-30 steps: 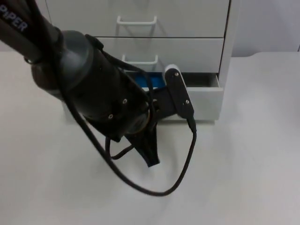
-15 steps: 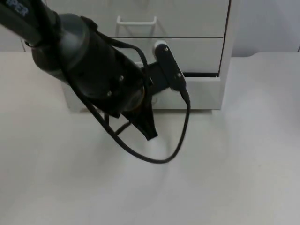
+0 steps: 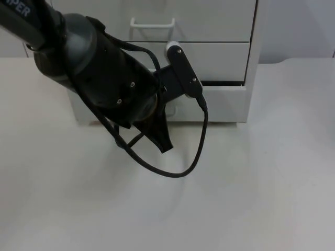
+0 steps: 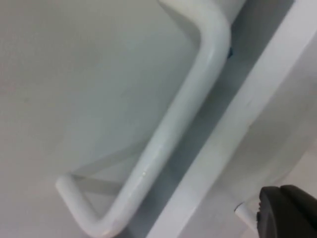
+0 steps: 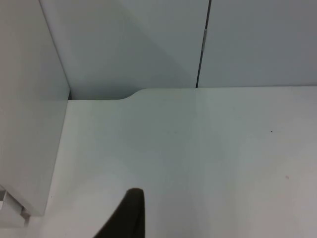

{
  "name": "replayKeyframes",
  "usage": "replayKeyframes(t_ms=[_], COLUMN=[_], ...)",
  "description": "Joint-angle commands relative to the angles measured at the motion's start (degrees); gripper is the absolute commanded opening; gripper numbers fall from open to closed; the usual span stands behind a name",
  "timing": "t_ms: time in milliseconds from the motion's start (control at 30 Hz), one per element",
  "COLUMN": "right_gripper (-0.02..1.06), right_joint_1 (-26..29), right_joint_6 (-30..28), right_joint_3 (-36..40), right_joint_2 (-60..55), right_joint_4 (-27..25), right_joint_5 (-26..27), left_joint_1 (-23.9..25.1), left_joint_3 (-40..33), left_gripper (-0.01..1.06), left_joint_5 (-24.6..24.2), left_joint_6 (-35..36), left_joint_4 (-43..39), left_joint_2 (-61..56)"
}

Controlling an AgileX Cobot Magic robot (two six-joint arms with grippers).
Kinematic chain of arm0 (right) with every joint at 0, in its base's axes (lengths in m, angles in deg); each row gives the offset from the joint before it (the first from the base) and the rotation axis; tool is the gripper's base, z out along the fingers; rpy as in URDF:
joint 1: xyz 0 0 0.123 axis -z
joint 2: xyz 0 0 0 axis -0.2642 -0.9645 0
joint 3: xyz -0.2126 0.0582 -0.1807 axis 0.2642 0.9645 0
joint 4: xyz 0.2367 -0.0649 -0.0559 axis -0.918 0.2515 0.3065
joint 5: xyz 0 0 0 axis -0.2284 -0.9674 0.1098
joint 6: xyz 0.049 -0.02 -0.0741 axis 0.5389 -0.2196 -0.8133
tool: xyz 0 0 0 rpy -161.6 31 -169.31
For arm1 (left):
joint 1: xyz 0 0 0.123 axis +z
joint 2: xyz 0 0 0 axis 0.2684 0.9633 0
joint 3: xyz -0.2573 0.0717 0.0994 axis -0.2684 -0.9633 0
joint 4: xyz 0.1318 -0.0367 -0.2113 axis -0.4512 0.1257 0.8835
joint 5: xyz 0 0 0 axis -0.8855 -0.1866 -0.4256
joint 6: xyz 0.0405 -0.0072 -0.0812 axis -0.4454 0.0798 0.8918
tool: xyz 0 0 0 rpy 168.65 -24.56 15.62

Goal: Open the drawer with the left hand, place the block into the drawer with the right hand, then close the drawer with the left hand.

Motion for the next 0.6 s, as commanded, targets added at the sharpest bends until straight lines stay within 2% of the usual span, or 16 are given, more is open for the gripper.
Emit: replayKeyframes(t_ms=[0,267,367,567], right_gripper=[1.05,1.05,1.05,1.05], right_joint_1=[0.3,0.3,0.3,0.3], right_joint_6=[-0.2,-0.2,-0.2,-0.2], right_joint_3=[0.2,0.2,0.2,0.2], right_joint_2=[0.4,0.4,0.4,0.4], right_joint_4=[0.0,0.0,0.0,0.0], right_joint_5=[0.6,0.6,0.6,0.6], left_joint_1=[-0.4,-0.2,-0.2,-0.2], left_joint_3=[0.1,-2.3,-5.0,-5.5], left_gripper=[0.0,0.0,0.0,0.0], left_joint_5=[0.7,0.3,1.5,4.2], left_joint_6=[1.2,1.3,1.5,3.4], left_joint_4=[0.1,0.1,0.1,0.1], left_joint_2=[-0.2,-3.3,-4.0,-3.9])
